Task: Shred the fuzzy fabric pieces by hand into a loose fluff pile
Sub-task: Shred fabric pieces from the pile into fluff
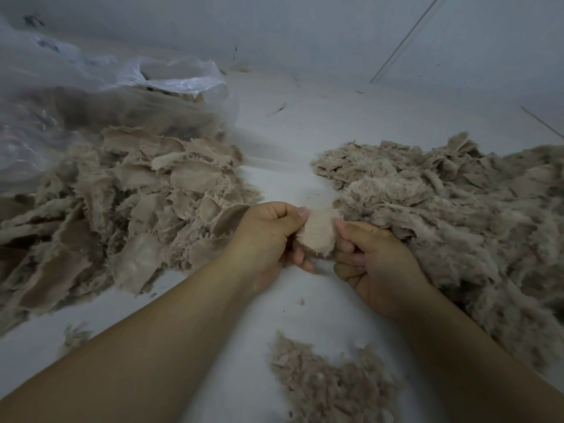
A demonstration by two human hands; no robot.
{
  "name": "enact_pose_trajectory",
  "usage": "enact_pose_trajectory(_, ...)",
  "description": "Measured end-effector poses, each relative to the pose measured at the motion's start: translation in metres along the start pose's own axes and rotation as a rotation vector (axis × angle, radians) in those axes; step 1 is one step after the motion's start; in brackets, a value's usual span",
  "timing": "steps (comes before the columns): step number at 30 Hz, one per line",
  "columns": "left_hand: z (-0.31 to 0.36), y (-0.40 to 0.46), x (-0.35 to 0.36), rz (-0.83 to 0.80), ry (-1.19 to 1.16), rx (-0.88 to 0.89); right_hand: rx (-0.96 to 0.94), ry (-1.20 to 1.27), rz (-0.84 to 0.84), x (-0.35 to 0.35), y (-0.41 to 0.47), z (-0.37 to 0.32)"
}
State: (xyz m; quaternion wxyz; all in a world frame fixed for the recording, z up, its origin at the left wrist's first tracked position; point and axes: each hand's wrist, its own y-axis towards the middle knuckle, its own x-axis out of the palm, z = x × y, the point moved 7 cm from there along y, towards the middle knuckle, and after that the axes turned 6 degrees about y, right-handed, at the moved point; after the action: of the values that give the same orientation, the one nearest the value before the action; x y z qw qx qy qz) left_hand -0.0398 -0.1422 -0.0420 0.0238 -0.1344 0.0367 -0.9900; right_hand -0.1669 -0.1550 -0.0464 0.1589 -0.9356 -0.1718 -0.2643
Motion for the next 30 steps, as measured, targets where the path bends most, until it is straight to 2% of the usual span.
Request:
enact_pose_trajectory(3, 0.003, -0.002, 0.006, -0.053, 0.126, 0.008, -0.005, -0.025, -0.003, 0.001, 0.000, -0.001)
enact_pose_trajectory(4, 0.004, -0.003, 0.008, -0.112, 0.135, -0.004, -0.003, 0.002, 0.007, 0.000, 0.000, 0.000)
enact_pose_trajectory(6, 0.006, -0.009, 0.013, -0.333, 0.161, -0.114, 0.011, 0.081, 0.032, -0.003, 0.001, 0.000)
enact_pose_trajectory(8, 0.003, -0.023, 0.013, -0.580, 0.444, -0.249, 0.021, 0.130, 0.039, -0.005, 0.003, 0.000)
enact_pose_trajectory(9, 0.001, -0.030, 0.012, -0.660, 0.628, -0.277, 0.023, 0.136, 0.039, -0.006, 0.003, 0.000)
enact_pose_trajectory(10, 0.000, -0.031, 0.012, -0.673, 0.761, -0.274, 0.024, 0.135, 0.041, -0.007, 0.003, 0.001)
enact_pose_trajectory(11, 0.003, -0.025, 0.013, -0.603, 0.829, -0.231, 0.026, 0.134, 0.048, -0.007, 0.004, 0.001)
enact_pose_trajectory(12, 0.009, -0.015, 0.013, -0.455, 0.867, -0.146, 0.028, 0.138, 0.053, -0.008, 0.003, 0.000)
enact_pose_trajectory(14, 0.033, 0.003, 0.012, -0.097, 0.827, 0.132, 0.025, 0.151, 0.056, -0.008, 0.002, -0.001)
enact_pose_trajectory(15, 0.048, 0.008, 0.016, -0.003, 0.870, 0.305, 0.025, 0.157, 0.055, -0.008, 0.002, -0.001)
enact_pose_trajectory(16, 0.059, 0.012, 0.026, 0.012, 0.996, 0.459, 0.029, 0.165, 0.054, -0.007, 0.002, -0.001)
enact_pose_trajectory(18, 0.062, 0.023, 0.056, -0.192, 1.188, 0.635, 0.040, 0.189, 0.057, -0.008, 0.002, 0.000)
enact_pose_trajectory(21, 0.051, 0.046, 0.091, -0.528, 1.337, 0.582, 0.057, 0.270, 0.079, -0.010, 0.002, -0.001)
enact_pose_trajectory(23, 0.041, 0.060, 0.099, -0.637, 1.385, 0.531, 0.061, 0.314, 0.102, -0.013, 0.002, -0.001)
enact_pose_trajectory(25, 0.035, 0.069, 0.097, -0.615, 1.396, 0.504, 0.058, 0.315, 0.100, -0.014, 0.002, -0.001)
enact_pose_trajectory(30, 0.029, 0.050, 0.063, -0.254, 1.277, 0.588, 0.053, 0.344, 0.087, -0.013, 0.004, -0.001)
